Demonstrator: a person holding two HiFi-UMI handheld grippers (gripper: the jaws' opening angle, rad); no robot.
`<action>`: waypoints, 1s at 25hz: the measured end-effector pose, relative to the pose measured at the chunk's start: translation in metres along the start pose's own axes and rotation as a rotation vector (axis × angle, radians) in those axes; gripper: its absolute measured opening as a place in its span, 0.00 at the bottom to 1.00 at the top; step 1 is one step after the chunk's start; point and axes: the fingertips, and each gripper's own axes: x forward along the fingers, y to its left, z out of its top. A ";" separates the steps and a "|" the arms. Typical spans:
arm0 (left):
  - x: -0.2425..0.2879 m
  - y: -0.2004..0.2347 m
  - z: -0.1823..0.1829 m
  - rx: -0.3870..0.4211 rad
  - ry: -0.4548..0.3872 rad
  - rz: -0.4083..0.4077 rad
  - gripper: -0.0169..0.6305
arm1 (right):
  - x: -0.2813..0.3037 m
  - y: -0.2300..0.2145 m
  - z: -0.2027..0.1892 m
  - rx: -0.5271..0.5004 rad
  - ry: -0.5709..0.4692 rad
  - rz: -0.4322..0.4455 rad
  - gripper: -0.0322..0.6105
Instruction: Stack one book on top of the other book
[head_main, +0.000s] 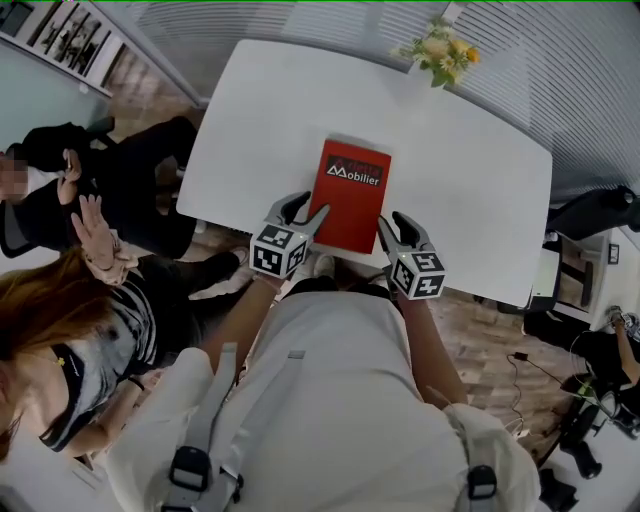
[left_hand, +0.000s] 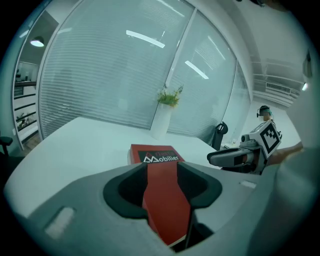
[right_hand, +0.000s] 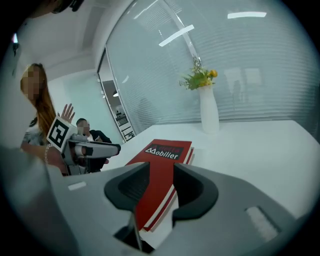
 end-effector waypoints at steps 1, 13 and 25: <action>-0.003 -0.005 0.008 0.004 -0.027 -0.010 0.31 | -0.006 0.002 0.007 -0.020 -0.017 -0.002 0.26; -0.046 -0.067 0.105 0.111 -0.273 -0.115 0.14 | -0.071 0.042 0.103 -0.194 -0.217 0.013 0.15; -0.088 -0.101 0.173 0.182 -0.408 -0.129 0.05 | -0.117 0.079 0.170 -0.278 -0.335 0.026 0.11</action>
